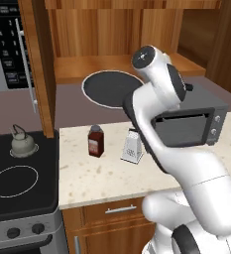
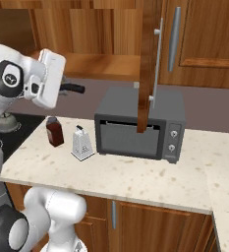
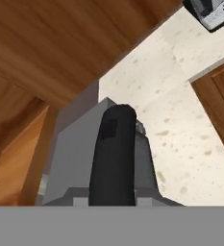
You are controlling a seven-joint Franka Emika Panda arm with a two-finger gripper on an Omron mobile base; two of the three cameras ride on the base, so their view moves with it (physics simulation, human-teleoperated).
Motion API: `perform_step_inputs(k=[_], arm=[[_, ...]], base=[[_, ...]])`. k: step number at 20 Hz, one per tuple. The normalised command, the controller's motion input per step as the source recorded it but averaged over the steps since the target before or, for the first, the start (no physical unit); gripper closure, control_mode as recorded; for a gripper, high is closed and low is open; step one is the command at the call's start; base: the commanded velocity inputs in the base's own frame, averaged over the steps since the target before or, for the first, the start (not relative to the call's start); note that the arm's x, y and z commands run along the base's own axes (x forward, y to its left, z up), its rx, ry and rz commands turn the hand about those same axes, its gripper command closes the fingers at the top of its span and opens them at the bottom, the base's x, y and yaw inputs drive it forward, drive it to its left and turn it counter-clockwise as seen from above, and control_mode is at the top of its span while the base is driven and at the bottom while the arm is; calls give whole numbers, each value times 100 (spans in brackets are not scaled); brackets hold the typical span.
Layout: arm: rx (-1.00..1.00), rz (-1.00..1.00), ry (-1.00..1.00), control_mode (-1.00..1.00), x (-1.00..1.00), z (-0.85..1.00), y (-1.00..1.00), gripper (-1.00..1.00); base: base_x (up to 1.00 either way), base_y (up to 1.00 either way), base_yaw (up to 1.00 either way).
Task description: Pick the pan from the cabinet and place it on the stove. Then turn on the stove burner for the pan.
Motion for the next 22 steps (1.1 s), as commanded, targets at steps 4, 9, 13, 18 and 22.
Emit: perform_step_inputs(k=[4, 9, 13, 18, 22], arm=[[0, 0, 0, -100, -100, -18, -15, 100], [0, 0, 0, -100, -99, -25, -14, 100], [0, 0, 0, -100, -84, -27, -9, 100], [0, 0, 0, -100, -14, -1, 0, 100], [0, 0, 0, -100, 0, -1, 0, 100]], base=[[0, 0, 0], [0, 0, 0], [0, 0, 0], [0, 0, 0], [0, 0, 0]])
